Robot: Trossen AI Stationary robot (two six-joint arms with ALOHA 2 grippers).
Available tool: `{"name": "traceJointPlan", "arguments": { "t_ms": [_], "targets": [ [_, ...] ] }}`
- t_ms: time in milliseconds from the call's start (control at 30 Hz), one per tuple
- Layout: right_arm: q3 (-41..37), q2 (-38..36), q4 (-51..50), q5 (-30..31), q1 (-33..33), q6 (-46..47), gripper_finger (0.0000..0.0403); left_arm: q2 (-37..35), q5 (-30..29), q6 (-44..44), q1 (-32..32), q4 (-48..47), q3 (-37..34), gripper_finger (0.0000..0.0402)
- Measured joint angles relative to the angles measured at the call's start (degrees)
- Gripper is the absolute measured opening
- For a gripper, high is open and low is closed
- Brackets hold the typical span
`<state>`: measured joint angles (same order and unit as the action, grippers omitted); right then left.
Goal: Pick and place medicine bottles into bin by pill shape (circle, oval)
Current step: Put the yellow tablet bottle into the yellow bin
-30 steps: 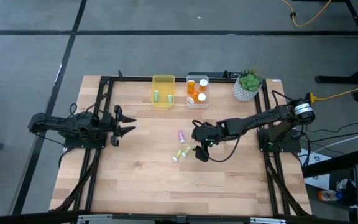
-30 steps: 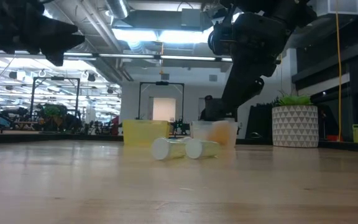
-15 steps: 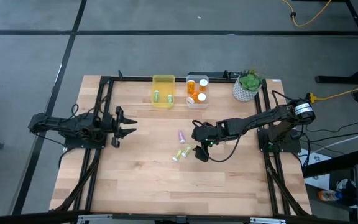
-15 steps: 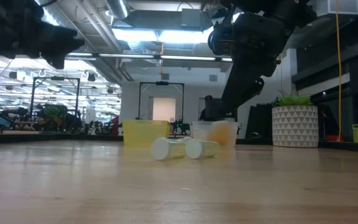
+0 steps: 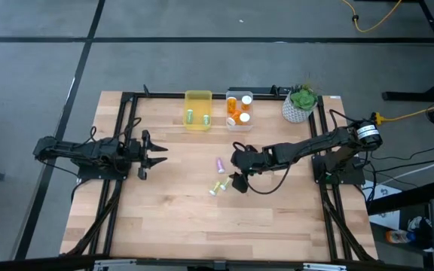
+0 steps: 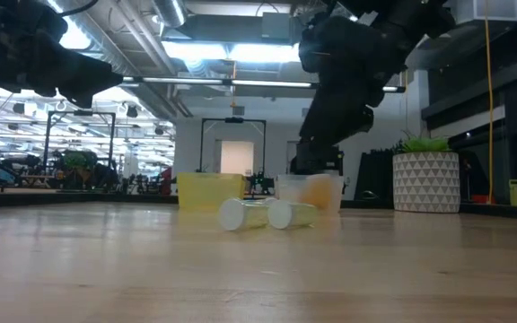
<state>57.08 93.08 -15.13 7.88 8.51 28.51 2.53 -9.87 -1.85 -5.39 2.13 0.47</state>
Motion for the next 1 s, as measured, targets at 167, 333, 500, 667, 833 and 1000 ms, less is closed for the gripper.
{"name": "traceJointPlan", "arguments": {
  "t_ms": [167,333,500,667,833,1000],
  "targets": [
    [0.0,1.1,0.7,2.2,0.0,0.8,0.0256,0.0,-0.3,0.0,0.0,0.0,0.0,0.0149],
    [0.0,3.7,5.0,-3.8,1.9,-11.0,0.0256,0.0,-0.4,0.9,0.0,0.0,0.0,0.0149],
    [0.0,5.5,7.8,-5.0,3.4,-24.4,0.0256,0.0,-0.4,0.9,0.0,0.0,0.0,0.0149],
    [0.0,7.4,7.8,-5.0,3.3,-28.3,0.0256,0.0,-0.3,0.6,0.0,0.0,0.0,0.0149],
    [0.0,10.5,8.1,-5.0,1.8,-29.7,0.0256,0.0,-0.3,0.6,0.0,0.0,0.0,0.0149],
    [0.0,12.6,8.6,-4.5,0.3,-29.7,0.0256,0.0,-0.3,0.6,0.0,0.0,0.0,0.0149]
  ]
}}
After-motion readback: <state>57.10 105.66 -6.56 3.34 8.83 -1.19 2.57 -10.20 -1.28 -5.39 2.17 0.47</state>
